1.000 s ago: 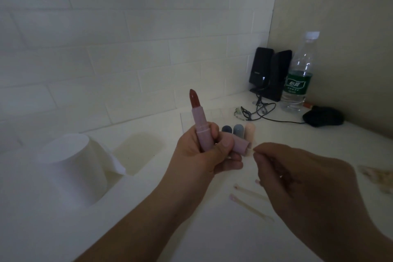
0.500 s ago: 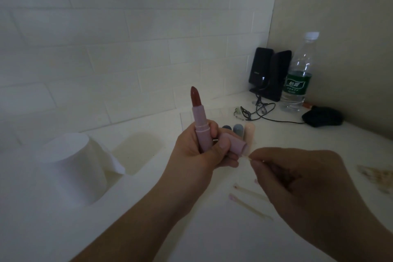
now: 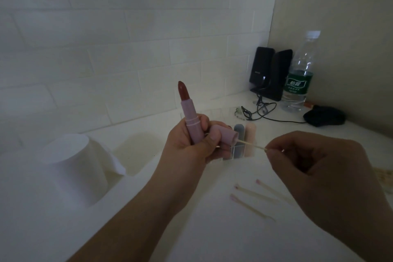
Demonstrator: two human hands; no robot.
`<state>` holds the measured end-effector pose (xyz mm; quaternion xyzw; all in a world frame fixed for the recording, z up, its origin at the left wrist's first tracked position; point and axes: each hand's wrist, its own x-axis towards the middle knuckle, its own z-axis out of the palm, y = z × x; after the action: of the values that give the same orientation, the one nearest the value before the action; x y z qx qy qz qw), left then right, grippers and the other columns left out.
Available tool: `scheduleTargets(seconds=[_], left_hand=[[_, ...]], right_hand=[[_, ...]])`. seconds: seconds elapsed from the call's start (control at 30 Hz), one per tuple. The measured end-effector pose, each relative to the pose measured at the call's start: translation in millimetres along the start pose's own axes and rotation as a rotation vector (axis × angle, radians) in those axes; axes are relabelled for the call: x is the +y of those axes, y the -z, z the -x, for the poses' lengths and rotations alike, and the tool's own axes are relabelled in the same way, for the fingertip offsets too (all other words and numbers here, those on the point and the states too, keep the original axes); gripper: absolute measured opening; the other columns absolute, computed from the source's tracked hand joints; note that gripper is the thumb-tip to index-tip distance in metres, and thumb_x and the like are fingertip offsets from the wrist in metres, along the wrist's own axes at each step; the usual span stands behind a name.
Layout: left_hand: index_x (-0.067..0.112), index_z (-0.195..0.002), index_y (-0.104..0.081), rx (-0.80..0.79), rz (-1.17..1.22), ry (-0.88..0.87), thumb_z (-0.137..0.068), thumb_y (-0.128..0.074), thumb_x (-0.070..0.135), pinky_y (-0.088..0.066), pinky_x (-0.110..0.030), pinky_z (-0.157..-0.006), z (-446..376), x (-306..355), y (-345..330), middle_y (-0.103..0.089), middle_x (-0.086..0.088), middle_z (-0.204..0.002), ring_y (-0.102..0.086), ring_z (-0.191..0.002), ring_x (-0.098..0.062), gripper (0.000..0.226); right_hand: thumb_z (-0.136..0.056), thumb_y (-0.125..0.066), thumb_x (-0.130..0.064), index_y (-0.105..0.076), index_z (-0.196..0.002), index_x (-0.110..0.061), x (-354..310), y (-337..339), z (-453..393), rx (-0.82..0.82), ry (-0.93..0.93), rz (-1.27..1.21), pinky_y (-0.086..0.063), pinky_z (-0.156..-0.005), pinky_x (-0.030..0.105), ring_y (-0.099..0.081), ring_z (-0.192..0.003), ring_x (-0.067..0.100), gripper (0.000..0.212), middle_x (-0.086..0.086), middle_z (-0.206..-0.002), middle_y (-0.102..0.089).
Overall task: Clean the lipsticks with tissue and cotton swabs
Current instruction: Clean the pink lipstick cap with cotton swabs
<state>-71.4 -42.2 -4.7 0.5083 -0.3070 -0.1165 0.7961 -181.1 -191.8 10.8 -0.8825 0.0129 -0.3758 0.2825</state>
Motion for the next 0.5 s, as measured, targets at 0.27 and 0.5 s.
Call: scheduleTargets(seconds=[0.27, 0.5], left_hand=[[0.009, -0.081, -0.047, 0.027, 0.019, 0.038, -0.082, -0.059, 0.005, -0.053, -0.023, -0.060, 1, 2, -4, -0.071, -0.009, -0.080, -0.064, -0.065, -0.017, 0.013], [0.011, -0.075, -0.052, 0.064, -0.012, 0.040, -0.088, -0.048, -0.003, -0.053, -0.021, -0.058, 1, 6, -5, -0.070, -0.006, -0.074, -0.063, -0.061, -0.015, 0.019]], right_hand=[[-0.078, -0.064, -0.020, -0.067, -0.073, -0.028, -11, 1, 5, 0.136, 0.101, 0.017, -0.039, -0.041, 0.011, -0.055, -0.047, 0.011, 0.010, -0.007, -0.044, -0.054], [-0.077, -0.067, -0.018, -0.067, -0.073, -0.029, -10, -1, 5, -0.001, 0.167, -0.001, -0.033, -0.043, 0.001, -0.051, -0.042, 0.008, 0.012, -0.016, -0.045, -0.050]])
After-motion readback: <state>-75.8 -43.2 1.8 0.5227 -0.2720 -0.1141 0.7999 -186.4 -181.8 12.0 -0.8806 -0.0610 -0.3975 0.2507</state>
